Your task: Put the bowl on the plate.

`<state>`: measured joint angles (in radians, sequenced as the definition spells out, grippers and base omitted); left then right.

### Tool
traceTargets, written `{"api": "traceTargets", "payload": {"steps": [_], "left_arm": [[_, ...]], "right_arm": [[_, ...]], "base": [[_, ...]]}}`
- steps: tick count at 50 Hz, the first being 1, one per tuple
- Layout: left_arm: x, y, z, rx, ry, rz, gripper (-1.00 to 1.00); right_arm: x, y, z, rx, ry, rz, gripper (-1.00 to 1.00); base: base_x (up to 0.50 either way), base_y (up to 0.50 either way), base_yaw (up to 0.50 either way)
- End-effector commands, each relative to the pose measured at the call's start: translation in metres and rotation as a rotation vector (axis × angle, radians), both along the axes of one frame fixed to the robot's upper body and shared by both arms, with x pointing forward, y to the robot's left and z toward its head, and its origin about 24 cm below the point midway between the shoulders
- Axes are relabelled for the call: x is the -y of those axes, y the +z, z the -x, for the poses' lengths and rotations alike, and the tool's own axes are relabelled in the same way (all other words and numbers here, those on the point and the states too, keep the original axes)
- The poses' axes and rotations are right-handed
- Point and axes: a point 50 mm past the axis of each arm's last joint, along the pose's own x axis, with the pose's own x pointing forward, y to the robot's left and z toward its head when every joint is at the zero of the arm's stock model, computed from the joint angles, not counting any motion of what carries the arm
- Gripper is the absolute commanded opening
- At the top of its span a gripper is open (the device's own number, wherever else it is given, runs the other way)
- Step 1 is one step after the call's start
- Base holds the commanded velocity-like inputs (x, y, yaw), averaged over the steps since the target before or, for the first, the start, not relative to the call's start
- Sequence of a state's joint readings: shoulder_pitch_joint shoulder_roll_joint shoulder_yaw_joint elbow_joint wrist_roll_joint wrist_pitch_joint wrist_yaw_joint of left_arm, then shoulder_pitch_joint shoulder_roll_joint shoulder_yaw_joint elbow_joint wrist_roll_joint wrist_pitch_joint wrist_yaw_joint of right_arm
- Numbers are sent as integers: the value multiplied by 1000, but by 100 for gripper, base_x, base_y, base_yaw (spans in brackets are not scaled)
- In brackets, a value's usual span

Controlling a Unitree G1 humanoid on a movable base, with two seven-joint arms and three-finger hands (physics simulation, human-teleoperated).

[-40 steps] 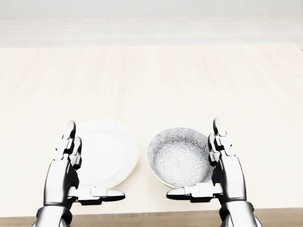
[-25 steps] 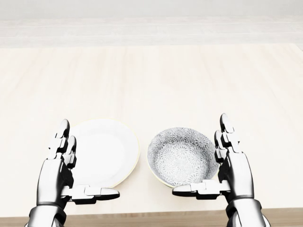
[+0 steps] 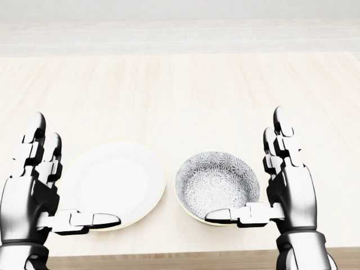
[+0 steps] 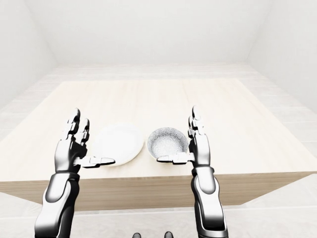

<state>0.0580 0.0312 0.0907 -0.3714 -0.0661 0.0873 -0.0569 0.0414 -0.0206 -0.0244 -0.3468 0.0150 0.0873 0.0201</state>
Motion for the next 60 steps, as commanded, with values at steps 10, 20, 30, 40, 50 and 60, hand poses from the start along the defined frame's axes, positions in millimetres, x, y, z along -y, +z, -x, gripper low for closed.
{"api": "traceTargets", "payload": {"steps": [10,20,30,40,50,60], "left_arm": [[-7,-1,-3,-6,26,5,100],[-7,-8,-4,-38,34,-9,100],[-9,-8,-4,-34,22,-1,100],[-7,-12,-5,-55,20,-13,100],[-6,-13,-4,-59,14,-15,100],[-4,-13,-4,-61,5,-17,100]], "right_arm": [[-4,5,0,23,6,10,100],[-3,4,0,20,9,2,100],[-2,7,2,30,12,-2,100],[-2,4,2,17,8,14,100],[-2,3,3,14,12,18,100],[-2,3,4,13,17,17,100]], "base": [[0,26,0],[0,42,0],[0,0,0],[0,2,0],[0,30,0],[0,0,0]]}}
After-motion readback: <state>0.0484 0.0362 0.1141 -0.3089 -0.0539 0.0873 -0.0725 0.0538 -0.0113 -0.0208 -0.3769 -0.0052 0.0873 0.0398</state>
